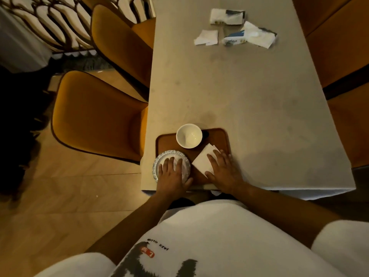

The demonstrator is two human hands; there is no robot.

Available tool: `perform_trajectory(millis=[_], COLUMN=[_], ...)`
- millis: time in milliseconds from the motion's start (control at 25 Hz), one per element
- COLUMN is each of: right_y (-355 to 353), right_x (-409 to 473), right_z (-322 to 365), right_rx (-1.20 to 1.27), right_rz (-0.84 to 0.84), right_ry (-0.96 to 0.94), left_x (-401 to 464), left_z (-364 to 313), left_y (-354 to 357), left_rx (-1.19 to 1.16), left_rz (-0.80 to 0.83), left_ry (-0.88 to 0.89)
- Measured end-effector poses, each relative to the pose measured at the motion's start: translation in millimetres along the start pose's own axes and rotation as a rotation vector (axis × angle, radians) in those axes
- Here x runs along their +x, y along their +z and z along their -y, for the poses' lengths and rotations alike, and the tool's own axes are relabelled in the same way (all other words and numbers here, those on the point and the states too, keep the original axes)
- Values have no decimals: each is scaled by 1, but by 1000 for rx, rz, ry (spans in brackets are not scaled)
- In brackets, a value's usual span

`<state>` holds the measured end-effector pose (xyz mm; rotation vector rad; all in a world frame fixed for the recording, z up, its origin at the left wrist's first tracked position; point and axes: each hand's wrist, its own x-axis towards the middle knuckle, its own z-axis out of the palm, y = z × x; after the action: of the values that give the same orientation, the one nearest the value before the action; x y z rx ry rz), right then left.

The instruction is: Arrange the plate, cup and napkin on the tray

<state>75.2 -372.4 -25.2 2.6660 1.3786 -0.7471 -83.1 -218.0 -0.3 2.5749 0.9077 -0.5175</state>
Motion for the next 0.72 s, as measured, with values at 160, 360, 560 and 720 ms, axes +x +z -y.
perform_trajectory(millis=[160,360,560,720], right_y=[6,1,-5,-24], right_x=[-14,-24,-24,-20], right_z=[16,42,53,55], right_rx=[-17,-12,4,44], right_rz=[-25,-46,-33,33], right_ry=[73,185,152,121], left_x=[4,6,0,-5], left_z=[23,20,24,17], left_y=[-3,-5,-5,-20], left_rx=[-33,-52,34,106], left_rz=[-6,-4,49,33], left_ry=[17,89,68,104])
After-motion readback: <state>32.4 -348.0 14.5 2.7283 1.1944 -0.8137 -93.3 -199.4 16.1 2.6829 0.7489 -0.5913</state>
